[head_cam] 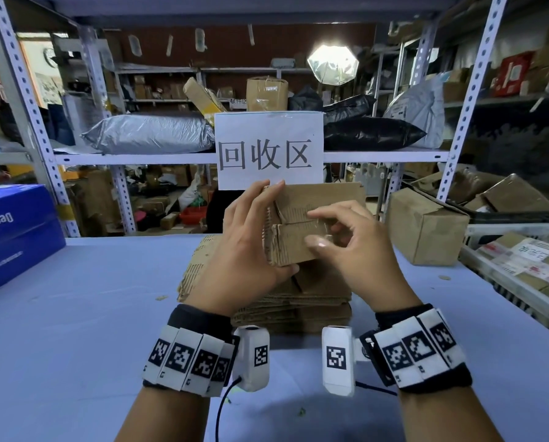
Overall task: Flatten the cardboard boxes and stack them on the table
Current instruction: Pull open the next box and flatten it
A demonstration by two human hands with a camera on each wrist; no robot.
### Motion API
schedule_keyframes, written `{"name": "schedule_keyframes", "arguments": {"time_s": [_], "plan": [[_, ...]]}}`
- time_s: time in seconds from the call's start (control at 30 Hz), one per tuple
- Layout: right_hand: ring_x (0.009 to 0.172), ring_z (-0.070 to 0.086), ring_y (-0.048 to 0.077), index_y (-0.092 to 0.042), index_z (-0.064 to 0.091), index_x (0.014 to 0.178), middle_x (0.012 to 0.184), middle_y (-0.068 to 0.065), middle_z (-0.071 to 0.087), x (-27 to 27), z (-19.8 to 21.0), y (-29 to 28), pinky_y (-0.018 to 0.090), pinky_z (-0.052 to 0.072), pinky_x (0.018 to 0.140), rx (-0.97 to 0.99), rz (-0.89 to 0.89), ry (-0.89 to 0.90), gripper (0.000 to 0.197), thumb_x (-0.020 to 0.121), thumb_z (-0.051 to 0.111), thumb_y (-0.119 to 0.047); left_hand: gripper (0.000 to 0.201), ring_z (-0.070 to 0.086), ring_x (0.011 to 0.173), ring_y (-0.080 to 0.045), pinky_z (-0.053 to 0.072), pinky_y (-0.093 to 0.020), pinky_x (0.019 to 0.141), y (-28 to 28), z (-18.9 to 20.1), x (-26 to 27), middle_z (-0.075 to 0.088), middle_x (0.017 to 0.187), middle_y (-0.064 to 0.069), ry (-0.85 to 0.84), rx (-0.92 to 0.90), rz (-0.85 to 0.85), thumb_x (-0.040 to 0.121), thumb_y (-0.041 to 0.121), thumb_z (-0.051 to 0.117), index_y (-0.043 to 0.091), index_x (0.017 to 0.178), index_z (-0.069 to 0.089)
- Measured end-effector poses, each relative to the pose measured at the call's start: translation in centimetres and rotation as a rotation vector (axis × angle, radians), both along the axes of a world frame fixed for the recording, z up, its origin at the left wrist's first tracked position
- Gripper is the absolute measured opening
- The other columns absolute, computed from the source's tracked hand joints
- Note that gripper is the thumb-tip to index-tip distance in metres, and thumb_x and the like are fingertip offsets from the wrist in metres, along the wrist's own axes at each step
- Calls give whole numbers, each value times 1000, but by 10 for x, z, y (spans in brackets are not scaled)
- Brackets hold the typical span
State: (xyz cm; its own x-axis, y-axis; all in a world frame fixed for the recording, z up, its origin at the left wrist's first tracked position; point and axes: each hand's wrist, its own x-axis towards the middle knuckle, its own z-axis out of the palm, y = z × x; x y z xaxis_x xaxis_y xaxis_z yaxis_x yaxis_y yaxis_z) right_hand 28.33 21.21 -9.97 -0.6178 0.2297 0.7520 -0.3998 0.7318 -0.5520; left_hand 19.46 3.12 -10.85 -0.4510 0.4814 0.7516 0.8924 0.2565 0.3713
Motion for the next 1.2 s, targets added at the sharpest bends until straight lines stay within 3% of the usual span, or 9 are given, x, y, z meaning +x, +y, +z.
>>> {"name": "schedule_keyframes", "arguments": {"time_s": [0.07, 0.17, 0.33, 0.43, 0.57, 0.77, 0.97, 1.07, 1.2], "plan": [[96, 57, 2, -39, 71, 110, 108, -19, 53, 2, 0, -1, 25, 52, 88, 29, 45, -72, 41, 76, 85, -21, 116, 17, 151, -14, 25, -35, 118, 1, 0, 2, 19, 163, 11, -15, 6, -16, 65, 26, 92, 37, 158, 22], [97, 57, 5, -37, 70, 93, 106, -18, 49, 3, 2, -1, 30, 52, 87, 52, 3, -122, 28, 73, 86, -27, 117, 18, 151, -14, 25, -35, 119, 0, -1, 2, 21, 163, 9, -19, 14, -13, 65, 24, 93, 35, 158, 23], [88, 55, 0, -31, 60, 69, 95, -16, 55, 0, 0, 3, 13, 42, 72, 8, -76, -103, 26, 73, 86, -31, 119, 18, 152, -13, 23, -35, 119, -1, 0, 2, 20, 163, 11, -31, 4, -18, 64, 23, 93, 37, 158, 22], [70, 57, 5, -30, 56, 68, 79, -9, 65, -2, 2, 7, 29, 48, 63, -43, -89, -93, 28, 76, 83, -27, 120, 17, 151, -12, 23, -37, 120, -1, 1, 1, 19, 163, 13, -43, 1, -30, 63, 23, 93, 40, 157, 20], [74, 64, 13, -35, 55, 79, 80, -7, 68, -2, 5, 7, 47, 59, 72, -165, 3, -61, 31, 82, 78, -14, 122, 17, 152, -11, 23, -37, 121, 0, 2, 0, 20, 163, 14, -39, -2, -38, 62, 24, 95, 43, 156, 20], [86, 58, 10, -41, 70, 77, 97, -9, 60, 0, 5, 5, 39, 56, 77, -135, 17, -72, 57, 88, 54, 12, 123, 18, 151, -9, 22, -32, 119, 0, 2, 0, 21, 161, 18, -21, -16, -54, 61, 25, 95, 42, 157, 21], [84, 62, 22, -29, 70, 70, 94, -6, 64, 7, 8, 16, 52, 57, 78, -140, 25, -129, 34, 87, 63, -1, 123, 18, 152, -9, 22, -37, 121, -4, 2, -2, 22, 162, 16, -66, 8, -60, 60, 23, 96, 44, 156, 21], [85, 63, 28, -26, 74, 80, 97, -4, 65, 10, 7, 20, 49, 56, 82, -110, 102, -169, 19, 87, 72, -9, 123, 18, 152, -8, 22, -38, 122, -6, 2, -2, 21, 162, 16, -79, 7, -60, 60, 23, 96, 44, 155, 21], [89, 63, 15, -27, 74, 82, 99, -10, 65, 15, 9, 21, 26, 52, 82, -100, 147, -198, 13, 75, 84, -32, 122, 17, 151, -6, 21, -34, 121, -5, 2, -2, 21, 162, 16, -77, 12, -55, 61, 24, 95, 44, 156, 21]]}}
